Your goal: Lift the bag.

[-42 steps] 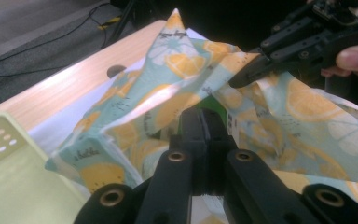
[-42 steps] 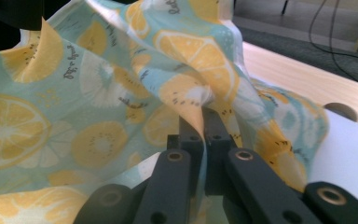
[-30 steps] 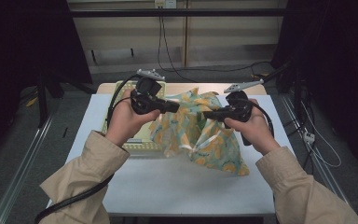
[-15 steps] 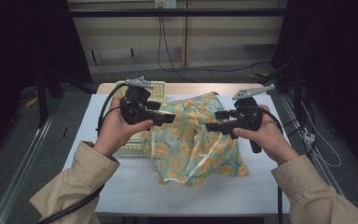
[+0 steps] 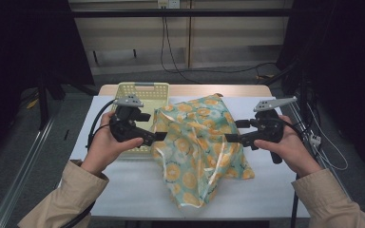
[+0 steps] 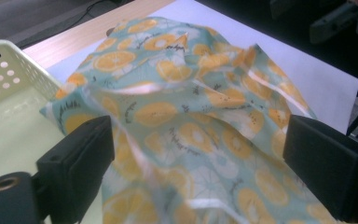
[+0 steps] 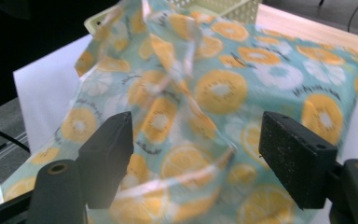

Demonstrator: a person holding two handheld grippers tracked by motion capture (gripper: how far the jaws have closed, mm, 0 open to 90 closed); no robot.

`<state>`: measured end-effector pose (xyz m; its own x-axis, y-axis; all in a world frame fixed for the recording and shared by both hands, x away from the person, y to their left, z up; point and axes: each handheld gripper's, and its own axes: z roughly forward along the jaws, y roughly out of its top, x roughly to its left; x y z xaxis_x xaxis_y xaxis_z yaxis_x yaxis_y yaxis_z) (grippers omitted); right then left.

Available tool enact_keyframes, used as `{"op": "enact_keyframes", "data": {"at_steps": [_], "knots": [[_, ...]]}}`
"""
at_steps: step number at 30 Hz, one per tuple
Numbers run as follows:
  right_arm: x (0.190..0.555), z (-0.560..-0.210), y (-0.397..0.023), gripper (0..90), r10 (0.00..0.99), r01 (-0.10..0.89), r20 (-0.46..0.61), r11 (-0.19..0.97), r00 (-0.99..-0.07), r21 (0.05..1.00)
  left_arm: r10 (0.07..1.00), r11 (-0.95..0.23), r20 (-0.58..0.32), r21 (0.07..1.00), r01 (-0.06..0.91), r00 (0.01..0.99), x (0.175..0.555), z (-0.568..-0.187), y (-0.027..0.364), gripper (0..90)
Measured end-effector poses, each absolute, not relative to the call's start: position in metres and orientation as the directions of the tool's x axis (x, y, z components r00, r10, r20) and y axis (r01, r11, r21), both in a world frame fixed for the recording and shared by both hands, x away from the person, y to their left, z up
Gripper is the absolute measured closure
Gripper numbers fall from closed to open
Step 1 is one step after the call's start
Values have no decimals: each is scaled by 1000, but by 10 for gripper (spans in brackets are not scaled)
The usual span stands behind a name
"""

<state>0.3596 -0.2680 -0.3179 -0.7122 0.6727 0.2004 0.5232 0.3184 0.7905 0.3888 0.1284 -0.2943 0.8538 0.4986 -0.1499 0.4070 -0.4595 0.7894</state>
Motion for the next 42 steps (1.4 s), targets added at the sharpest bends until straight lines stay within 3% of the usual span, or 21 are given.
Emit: {"op": "enact_keyframes", "data": {"at_steps": [20,42], "knots": [[338,-377,-295,229,704,545,165,357,-691,759,505,-481,-145,771,417,851,357,-360,165,68],[306,-434,-317,198,757,580,178,304,-629,756,558,-460,-151,762,456,816,344,-421,191,69]]}}
